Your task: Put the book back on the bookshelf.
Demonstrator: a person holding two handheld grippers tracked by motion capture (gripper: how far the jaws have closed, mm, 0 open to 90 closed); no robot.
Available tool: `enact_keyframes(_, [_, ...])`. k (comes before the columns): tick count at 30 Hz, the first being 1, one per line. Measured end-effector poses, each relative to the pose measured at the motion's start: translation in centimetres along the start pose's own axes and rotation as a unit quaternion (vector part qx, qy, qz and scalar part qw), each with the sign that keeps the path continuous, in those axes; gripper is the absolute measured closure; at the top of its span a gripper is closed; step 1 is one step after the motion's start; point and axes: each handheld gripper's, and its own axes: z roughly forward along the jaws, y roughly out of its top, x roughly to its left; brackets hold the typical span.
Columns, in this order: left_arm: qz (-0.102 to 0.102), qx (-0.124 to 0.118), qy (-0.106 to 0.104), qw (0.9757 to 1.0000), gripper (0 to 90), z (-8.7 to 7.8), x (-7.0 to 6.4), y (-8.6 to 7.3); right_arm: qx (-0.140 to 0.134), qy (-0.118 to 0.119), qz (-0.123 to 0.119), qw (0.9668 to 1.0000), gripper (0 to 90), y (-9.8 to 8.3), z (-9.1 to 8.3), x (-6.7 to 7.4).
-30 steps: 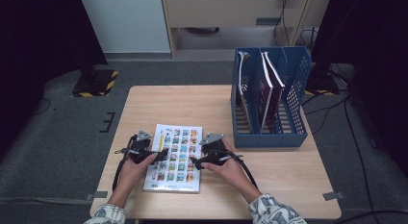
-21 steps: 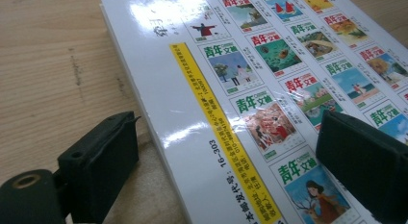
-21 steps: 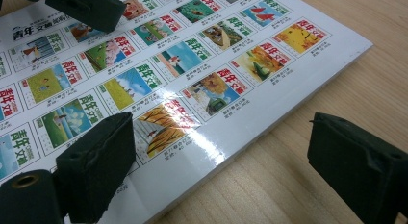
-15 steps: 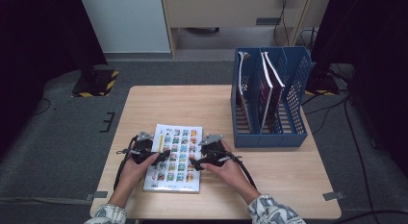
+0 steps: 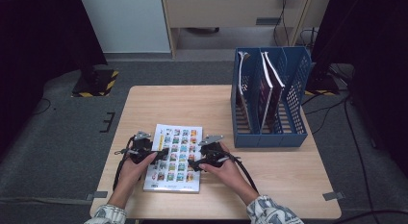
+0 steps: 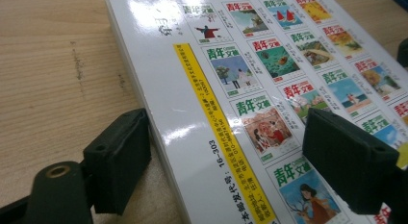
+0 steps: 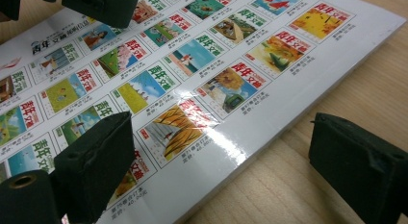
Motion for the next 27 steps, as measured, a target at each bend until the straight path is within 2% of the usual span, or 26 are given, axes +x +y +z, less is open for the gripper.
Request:
enact_keyframes(4, [-0.013, -0.018, -0.012, 0.9997, 23.5, -0.9, 0.1, 0.4, -0.004, 0.021, 0.021, 0.9996, 8.5, -0.3, 0.3, 0.1])
enact_keyframes(6, [-0.017, -0.027, -0.019, 0.9993, 25.9, -1.2, 0.0, 0.6, -0.003, 0.020, 0.018, 0.9996, 8.4, -0.3, 0.3, 0.1])
enact_keyframes(9, [-0.013, -0.031, -0.029, 0.9990, 27.1, -1.6, -0.1, 0.7, -0.002, 0.020, 0.019, 0.9996, 8.4, -0.3, 0.3, 0.1])
enact_keyframes(12, [-0.011, -0.022, -0.046, 0.9987, 30.2, -1.8, -0.2, 0.5, -0.005, 0.019, 0.023, 0.9995, 8.4, -0.4, 0.3, 0.2])
enact_keyframes(13, [-0.006, -0.010, -0.065, 0.9978, 34.6, -1.7, -0.4, 0.3, -0.005, 0.019, 0.023, 0.9995, 8.4, -0.4, 0.3, 0.2])
enact_keyframes(14, [0.001, 0.000, -0.072, 0.9974, 35.7, -1.6, -0.7, 0.2, -0.006, 0.020, 0.019, 0.9996, 8.4, -0.4, 0.3, 0.1])
enact_keyframes(16, [0.025, 0.010, -0.067, 0.9974, 39.0, -1.5, -1.4, 0.2, -0.005, 0.020, 0.021, 0.9996, 8.5, -0.4, 0.3, 0.1])
enact_keyframes(20, [0.015, 0.007, -0.061, 0.9980, 36.6, -1.3, -1.7, 0.9, -0.006, 0.020, 0.023, 0.9995, 8.4, -0.5, 0.3, 0.2])
enact_keyframes(22, [0.010, 0.009, -0.060, 0.9981, 40.2, -1.2, -1.6, 1.0, -0.006, 0.020, 0.023, 0.9995, 8.4, -0.5, 0.3, 0.2])
enact_keyframes(25, [0.021, 0.019, -0.049, 0.9984, 47.9, -0.7, -1.5, 1.3, -0.006, 0.020, 0.023, 0.9995, 8.3, -0.5, 0.3, 0.2])
enact_keyframes(27, [0.012, 0.014, -0.052, 0.9985, 55.5, -0.8, -1.5, 1.5, -0.005, 0.022, 0.021, 0.9995, 8.2, -0.5, 0.3, 0.2])
